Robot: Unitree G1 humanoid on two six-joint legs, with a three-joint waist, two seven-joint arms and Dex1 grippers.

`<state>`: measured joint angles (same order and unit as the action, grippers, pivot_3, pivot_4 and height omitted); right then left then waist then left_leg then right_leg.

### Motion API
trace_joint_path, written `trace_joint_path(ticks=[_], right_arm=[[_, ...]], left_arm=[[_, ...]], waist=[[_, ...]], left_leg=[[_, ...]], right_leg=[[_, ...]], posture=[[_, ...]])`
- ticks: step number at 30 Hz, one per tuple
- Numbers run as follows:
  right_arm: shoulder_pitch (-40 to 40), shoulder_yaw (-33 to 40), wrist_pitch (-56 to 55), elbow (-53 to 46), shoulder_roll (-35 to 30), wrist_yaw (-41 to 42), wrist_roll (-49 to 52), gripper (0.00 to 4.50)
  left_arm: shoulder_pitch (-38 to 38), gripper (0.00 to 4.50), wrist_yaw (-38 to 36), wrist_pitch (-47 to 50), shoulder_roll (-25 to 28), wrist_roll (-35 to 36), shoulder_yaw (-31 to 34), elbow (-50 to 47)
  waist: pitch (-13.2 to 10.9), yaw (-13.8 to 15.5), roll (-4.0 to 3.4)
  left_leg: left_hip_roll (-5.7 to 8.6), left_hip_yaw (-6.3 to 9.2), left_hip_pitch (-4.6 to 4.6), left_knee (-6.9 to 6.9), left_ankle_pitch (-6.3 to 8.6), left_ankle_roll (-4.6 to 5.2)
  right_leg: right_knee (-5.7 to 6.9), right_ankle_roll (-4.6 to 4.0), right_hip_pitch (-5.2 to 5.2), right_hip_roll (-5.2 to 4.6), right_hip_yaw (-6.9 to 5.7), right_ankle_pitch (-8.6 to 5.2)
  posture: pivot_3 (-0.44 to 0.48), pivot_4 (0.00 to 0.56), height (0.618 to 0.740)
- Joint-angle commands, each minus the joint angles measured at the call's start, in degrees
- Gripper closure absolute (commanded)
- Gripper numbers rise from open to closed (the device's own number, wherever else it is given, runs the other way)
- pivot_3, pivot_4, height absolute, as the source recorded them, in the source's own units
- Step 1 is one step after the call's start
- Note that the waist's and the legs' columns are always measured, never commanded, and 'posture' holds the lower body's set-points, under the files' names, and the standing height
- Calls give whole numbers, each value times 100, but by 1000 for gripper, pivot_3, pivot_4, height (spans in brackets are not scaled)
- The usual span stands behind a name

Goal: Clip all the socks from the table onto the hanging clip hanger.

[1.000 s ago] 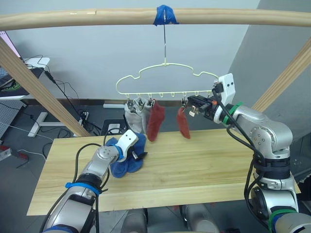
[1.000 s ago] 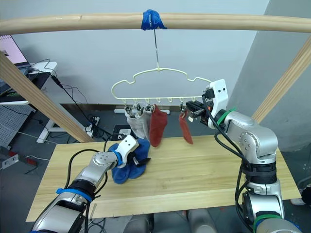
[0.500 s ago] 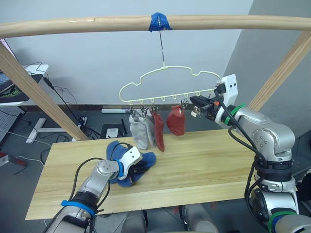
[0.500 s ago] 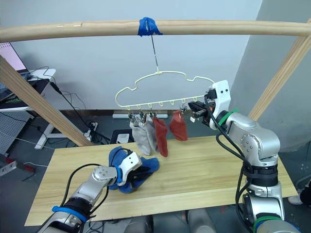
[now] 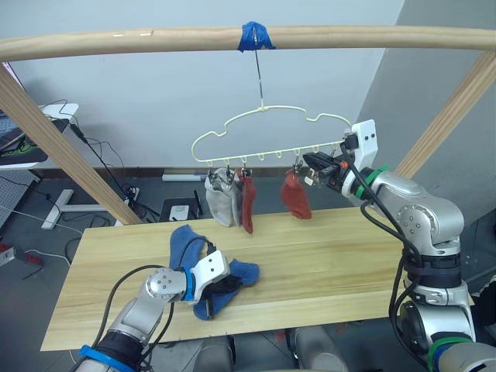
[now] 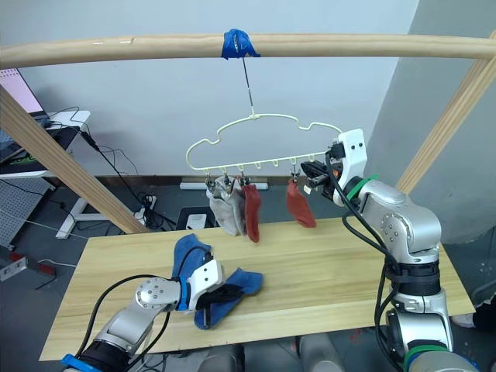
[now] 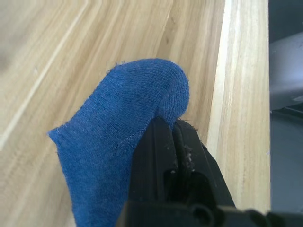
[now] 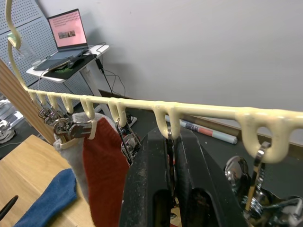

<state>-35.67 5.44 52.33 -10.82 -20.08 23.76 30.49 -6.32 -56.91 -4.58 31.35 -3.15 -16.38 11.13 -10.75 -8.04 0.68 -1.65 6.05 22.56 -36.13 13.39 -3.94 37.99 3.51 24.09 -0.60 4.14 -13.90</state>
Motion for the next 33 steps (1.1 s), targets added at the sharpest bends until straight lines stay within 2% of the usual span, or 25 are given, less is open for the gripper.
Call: trace_joint_path(ticks=[1, 5, 13, 17, 22, 33], right_arm=[[-123, 18, -104, 36, -23, 50, 5, 4500], [-208, 131, 94, 40, 5, -6, 163, 4500], [-508, 998, 1798, 59, 15, -309, 1280, 4500], [-655, 1364, 2392, 141, 69, -499, 1639, 4500], [-1089, 2428, 3578, 281, 712, -1127, 2292, 4500], [-1407, 3232, 4017, 182, 1478, -2029, 2489, 4500]], left_arm=[[-11, 4489, 34, -239, 30, 61, 25, -202], [-115, 4489, 286, -496, -245, 520, 375, -693], [-309, 4489, 572, -1200, -496, 1056, 788, -1494], [-422, 4489, 719, -1267, -548, 1034, 802, -1565], [-803, 4489, 1108, -1525, -900, 605, 555, -1285], [-1025, 4489, 1232, -1663, -1155, 472, 317, -992]], waist=[[0, -4, 0], [0, 10, 0], [0, 2, -1], [0, 5, -1], [-1, 3, -1], [-5, -46, -7]], left_leg=[[0, -1, 1, 0, 0, 0], [0, -1, 1, 0, 0, 0], [0, -2, -1, -1, 0, 0], [0, -2, 1, -2, 0, 1], [1, -2, 3, -5, -1, 2], [-1, -1, 3, 0, -1, 4]], right_leg=[[0, 0, 0, 0, 1, 0], [0, -1, 1, 0, 1, 0], [1, -23, -2, 0, 3, 14], [0, -21, -1, 0, 3, 13], [2, -18, -2, 1, 3, 12], [1, -15, 1, 6, 4, 8]], posture=[[-145, 125, 740], [-149, 130, 740], [-152, 139, 740], [-154, 149, 740], [-162, 159, 740], [-175, 171, 740]])
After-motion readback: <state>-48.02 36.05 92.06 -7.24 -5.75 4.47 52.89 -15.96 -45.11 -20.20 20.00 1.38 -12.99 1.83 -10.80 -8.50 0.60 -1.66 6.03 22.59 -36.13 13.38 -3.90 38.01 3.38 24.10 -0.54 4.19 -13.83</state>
